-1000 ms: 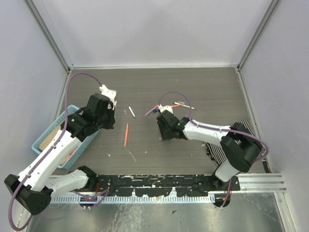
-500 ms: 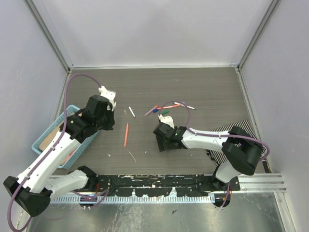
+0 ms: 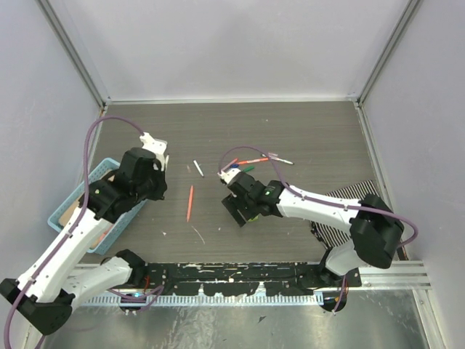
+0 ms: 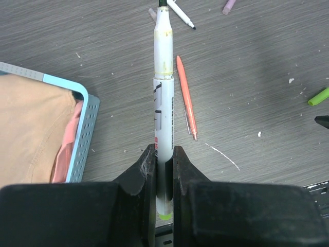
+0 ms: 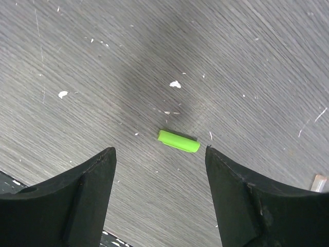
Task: Insert the pens into the pen caps
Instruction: Place the pen cap at the center of the board.
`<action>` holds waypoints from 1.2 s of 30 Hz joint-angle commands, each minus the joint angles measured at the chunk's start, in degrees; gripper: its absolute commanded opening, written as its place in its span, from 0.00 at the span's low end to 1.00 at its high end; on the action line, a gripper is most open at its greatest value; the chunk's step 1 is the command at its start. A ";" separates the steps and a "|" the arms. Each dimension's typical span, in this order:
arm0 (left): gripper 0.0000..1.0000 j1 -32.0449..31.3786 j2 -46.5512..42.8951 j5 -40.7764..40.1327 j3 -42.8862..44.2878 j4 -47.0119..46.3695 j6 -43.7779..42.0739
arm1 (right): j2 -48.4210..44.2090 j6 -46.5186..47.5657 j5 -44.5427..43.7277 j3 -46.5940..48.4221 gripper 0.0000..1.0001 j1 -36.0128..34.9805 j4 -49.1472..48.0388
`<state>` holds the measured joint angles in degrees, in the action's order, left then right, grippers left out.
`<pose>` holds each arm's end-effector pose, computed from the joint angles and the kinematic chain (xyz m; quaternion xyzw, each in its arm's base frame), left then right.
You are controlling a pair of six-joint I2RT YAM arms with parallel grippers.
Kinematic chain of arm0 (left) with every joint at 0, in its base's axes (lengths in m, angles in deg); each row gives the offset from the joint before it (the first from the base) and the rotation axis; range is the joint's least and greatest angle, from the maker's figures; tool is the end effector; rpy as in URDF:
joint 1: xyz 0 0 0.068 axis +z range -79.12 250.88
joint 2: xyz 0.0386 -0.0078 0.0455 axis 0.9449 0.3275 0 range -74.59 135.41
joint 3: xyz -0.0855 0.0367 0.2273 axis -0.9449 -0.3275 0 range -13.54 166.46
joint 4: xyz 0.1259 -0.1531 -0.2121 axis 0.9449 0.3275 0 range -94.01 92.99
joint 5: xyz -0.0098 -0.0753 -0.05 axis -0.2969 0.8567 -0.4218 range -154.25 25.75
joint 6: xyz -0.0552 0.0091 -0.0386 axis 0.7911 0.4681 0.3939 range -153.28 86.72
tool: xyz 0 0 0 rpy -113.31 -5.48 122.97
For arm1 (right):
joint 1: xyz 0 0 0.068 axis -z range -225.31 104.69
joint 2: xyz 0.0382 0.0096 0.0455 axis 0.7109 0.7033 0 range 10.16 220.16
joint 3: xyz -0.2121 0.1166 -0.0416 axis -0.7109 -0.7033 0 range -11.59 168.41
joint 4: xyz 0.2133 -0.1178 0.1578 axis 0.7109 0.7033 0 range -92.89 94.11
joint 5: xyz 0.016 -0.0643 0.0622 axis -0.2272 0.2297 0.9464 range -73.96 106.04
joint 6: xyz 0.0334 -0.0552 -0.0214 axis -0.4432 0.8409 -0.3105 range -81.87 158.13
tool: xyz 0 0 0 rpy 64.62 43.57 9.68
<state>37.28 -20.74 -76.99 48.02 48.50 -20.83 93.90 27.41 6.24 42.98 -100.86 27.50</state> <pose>0.2035 -0.1207 0.3107 0.1265 0.9097 -0.0552 0.3916 0.1936 0.2660 0.1557 -0.3459 0.8973 0.0739 0.2641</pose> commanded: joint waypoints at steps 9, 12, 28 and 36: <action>0.00 0.21 -1.24 -1.10 -0.74 -0.55 0.39 | -0.59 -29.96 -12.72 1.88 0.76 -0.29 -0.94; 0.00 0.20 -1.00 -0.67 -1.29 -1.20 0.59 | -2.42 -46.11 -16.62 0.65 0.78 -0.50 1.21; 0.00 0.21 -0.49 -0.03 -1.88 -2.37 1.05 | 9.85 -83.12 -18.84 7.40 0.77 -0.86 20.00; 0.00 0.20 0.22 0.11 -1.88 -2.68 1.24 | 13.07 -82.44 -17.41 7.50 0.66 -0.87 19.75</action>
<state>37.28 -20.68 -77.01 46.64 47.65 -19.94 105.68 -52.89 -10.46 50.10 -101.45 46.45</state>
